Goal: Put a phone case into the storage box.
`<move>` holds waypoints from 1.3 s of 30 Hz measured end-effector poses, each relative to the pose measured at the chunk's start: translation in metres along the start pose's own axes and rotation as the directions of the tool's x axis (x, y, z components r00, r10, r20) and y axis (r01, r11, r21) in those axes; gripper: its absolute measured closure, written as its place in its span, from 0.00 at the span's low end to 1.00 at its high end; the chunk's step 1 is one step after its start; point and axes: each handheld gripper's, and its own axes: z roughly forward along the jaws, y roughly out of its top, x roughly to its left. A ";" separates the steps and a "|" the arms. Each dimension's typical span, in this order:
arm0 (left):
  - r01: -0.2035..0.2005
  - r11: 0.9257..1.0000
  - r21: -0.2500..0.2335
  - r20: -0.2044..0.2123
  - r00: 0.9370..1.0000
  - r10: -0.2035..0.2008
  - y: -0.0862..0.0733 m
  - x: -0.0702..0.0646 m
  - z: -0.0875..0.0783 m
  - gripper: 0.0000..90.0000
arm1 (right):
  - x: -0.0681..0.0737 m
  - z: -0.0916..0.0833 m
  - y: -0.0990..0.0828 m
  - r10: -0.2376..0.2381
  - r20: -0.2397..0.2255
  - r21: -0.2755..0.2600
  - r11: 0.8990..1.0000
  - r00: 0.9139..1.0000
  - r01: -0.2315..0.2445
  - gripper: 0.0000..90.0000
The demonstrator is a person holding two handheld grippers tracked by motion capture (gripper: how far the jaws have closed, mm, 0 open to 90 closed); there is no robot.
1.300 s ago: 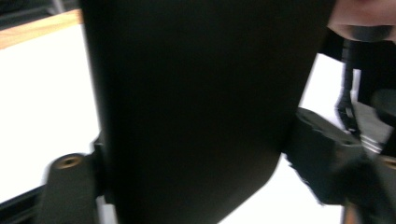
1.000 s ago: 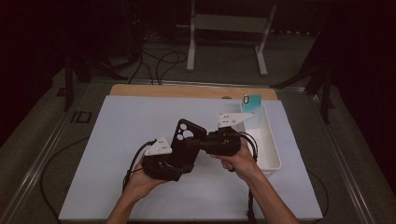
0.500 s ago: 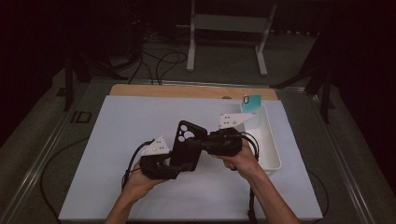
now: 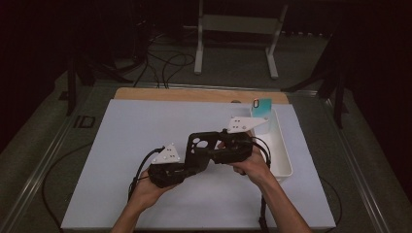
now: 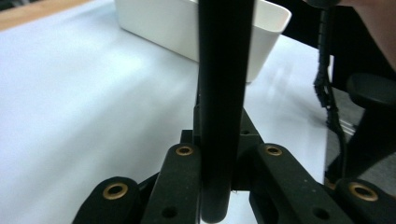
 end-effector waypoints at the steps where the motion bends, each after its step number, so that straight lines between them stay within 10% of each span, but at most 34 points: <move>1: 0.001 1.000 -0.003 -0.002 1.000 -0.001 0.000 0.000 0.000 0.95 | 0.002 0.001 0.001 -0.002 0.007 0.013 1.000 1.000 0.002 0.42; 14: 0.028 0.998 -0.050 -0.103 0.994 -0.033 0.002 0.005 -0.010 0.95 | 0.005 0.003 0.001 0.005 0.137 0.019 1.000 0.990 -0.008 0.20; 39: 0.075 0.993 -0.093 -0.310 0.945 -0.101 -0.002 0.004 -0.010 0.95 | 0.014 0.012 0.014 0.079 0.288 -0.041 0.997 0.954 -0.070 0.10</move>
